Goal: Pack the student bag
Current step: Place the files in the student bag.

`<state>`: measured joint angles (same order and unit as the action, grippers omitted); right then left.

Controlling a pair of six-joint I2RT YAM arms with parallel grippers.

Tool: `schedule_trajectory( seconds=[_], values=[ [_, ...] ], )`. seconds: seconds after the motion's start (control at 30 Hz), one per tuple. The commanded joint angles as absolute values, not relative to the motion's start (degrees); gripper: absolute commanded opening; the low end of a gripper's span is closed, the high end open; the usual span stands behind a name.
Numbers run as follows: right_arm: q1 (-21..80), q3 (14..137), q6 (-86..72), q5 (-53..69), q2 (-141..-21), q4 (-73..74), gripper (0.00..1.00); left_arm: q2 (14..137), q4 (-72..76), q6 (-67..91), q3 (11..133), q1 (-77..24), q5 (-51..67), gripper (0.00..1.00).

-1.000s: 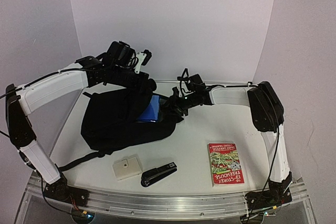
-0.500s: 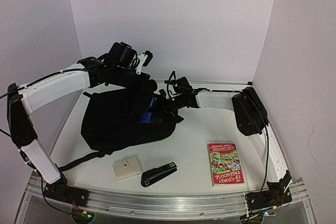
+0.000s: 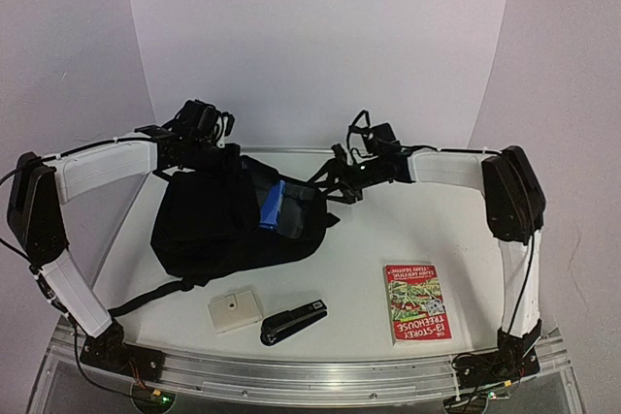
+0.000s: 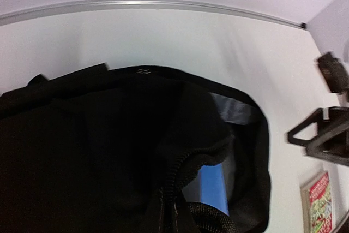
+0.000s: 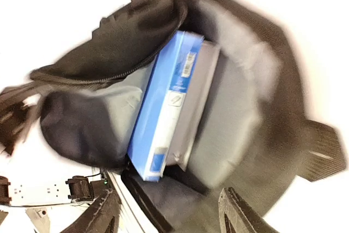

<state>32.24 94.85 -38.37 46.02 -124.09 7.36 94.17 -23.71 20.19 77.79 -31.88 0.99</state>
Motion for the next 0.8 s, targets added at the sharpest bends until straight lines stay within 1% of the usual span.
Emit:
schedule_trajectory(
  seconds=[0.0,0.2,0.27,0.33,0.43,0.5,0.57,0.7,0.77],
  values=[
    [28.02,88.48,-30.59,44.75,-115.77,10.66,0.63,93.55,-23.19,26.59,72.71,-28.1,-5.62,0.0],
    [23.31,80.47,-25.22,43.6,-109.63,15.29,0.64,96.44,-26.74,29.5,70.12,-25.84,-13.42,0.05],
    [21.27,77.95,-22.82,42.88,-108.03,17.11,0.64,96.95,-27.66,29.97,69.72,-25.84,-15.0,0.1],
    [19.54,76.3,-19.44,41.5,-106.51,20.1,0.64,96.56,-27.98,29.99,69.44,-25.84,-15.31,0.21],
    [17.79,74.88,-13.33,38.42,-104.15,25.67,0.68,94.51,-25.5,28.13,68.62,-25.84,-11.57,0.51],
    [17.34,74.32,-8.76,35.81,-102.84,29.82,0.72,93.68,-24.38,26.45,68.92,-25.91,-8.45,0.66],
    [16.65,73.96,-4.8,32.8,-101.42,33.2,0.76,93.07,-24.43,25.11,69.93,-26.14,-7.17,0.73],
    [15.16,72.77,1.61,28.77,-98.76,38.37,0.83,90.95,-23.91,22.26,71.19,-27.08,-4.31,0.82],
    [14.6,72.15,4.13,27.61,-97.62,40.37,0.85,89.13,-22.53,20.69,71.18,-27.93,-2.22,0.91]
  ],
)
